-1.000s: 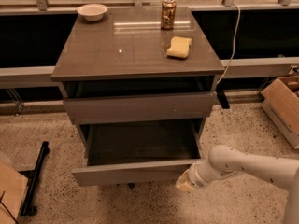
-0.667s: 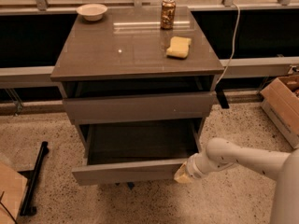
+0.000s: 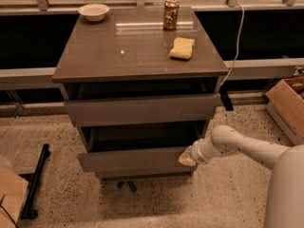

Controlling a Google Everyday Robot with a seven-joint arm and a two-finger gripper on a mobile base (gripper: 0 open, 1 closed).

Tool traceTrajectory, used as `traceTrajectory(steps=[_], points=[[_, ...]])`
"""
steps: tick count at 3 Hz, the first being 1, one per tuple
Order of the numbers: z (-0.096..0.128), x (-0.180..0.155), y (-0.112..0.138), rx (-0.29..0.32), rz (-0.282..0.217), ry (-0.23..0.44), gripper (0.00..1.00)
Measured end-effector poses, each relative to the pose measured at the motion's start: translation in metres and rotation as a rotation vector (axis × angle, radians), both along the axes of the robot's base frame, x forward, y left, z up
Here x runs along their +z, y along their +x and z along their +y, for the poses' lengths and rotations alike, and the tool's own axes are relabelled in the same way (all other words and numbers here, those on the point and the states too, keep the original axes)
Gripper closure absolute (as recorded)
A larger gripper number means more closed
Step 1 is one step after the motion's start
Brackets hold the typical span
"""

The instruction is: Close middle drawer

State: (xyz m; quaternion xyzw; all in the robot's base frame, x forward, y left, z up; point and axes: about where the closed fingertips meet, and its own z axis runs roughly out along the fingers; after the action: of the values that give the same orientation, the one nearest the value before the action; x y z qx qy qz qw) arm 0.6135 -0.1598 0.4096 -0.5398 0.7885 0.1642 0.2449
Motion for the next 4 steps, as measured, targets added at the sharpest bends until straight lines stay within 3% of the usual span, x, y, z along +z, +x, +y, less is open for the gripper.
traceTrajectory(steps=[2, 3, 4], points=[[0.001, -0.008, 0.012, -0.01, -0.027, -0.013, 1.0], [-0.003, -0.013, 0.029, -0.034, -0.084, -0.022, 1.0], [-0.001, -0.014, 0.03, -0.039, -0.09, -0.02, 0.74]])
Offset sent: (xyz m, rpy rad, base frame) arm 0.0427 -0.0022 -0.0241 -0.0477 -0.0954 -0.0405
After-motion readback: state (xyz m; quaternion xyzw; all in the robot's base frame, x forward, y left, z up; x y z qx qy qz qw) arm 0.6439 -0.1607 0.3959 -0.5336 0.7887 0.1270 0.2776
